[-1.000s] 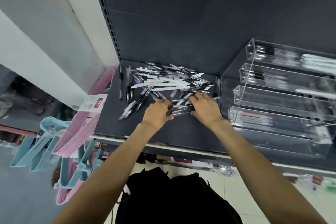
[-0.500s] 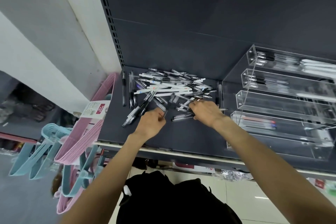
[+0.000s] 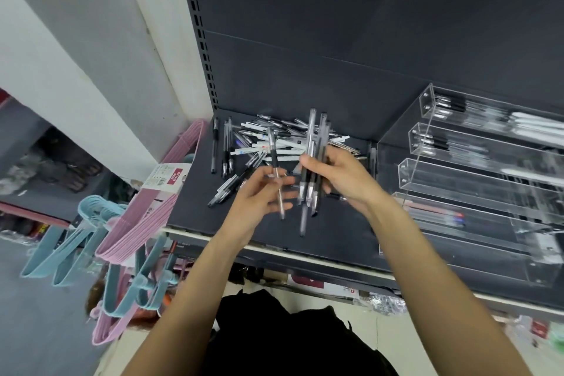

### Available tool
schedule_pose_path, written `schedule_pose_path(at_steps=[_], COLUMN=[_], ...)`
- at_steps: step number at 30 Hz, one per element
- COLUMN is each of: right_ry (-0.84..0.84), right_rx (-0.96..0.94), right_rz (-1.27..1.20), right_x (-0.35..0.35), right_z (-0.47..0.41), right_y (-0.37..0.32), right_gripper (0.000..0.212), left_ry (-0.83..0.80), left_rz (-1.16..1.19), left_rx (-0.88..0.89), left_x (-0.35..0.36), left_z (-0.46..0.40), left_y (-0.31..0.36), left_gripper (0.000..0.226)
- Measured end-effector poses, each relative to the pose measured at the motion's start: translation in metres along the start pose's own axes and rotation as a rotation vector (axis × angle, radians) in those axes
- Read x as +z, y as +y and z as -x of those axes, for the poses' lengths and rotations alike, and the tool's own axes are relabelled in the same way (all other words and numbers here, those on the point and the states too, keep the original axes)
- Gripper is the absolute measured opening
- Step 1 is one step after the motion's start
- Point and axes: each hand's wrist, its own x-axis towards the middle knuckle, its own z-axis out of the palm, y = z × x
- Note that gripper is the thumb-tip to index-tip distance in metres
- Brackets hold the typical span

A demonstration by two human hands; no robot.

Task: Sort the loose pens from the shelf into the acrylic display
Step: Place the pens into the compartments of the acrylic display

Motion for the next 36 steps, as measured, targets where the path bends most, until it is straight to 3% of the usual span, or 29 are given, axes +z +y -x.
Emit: schedule_pose_path(at_steps=[6,16,19,24,29,36], right_ry=[0.046,-0.005,-0.039,-0.114,-0.174,-0.215], right_rx=[0.006,-0.022,-0.03,-0.016,-0.041,-0.139], right_rz=[-0.06,0.141,0.241,0.167,0.196,0.269], right_x=[0.018,0.043,0.046,0.054,0.06,0.05], right_z=[-0.003,-0.023,-0.026,-0.031,-0.032,-0.019], right_y=[0.002,0.015,0.017,0.014,0.007,0.011], right_gripper=[0.016,0.053,0.043,0.022,0.021,0.032], left_ry=[0.01,0.137,0.128,0.105,0.089,0.26], left_rz=[-0.111,-0.209,-0.135,-0.045,0.177,0.027], left_rx=[0.055,0.09,0.029,-0.018,-0.085,0.056], left_x=[0.01,0.003,-0.005,-0.014,-0.007,0.025], left_z=[0.009,0.019,0.025,0.033,0.044,0.052], left_y=[-0.006,-0.016,-0.021,-0.02,-0.017,-0.027], left_gripper=[0.013,0.021,0.021,0.022,0.027,0.018])
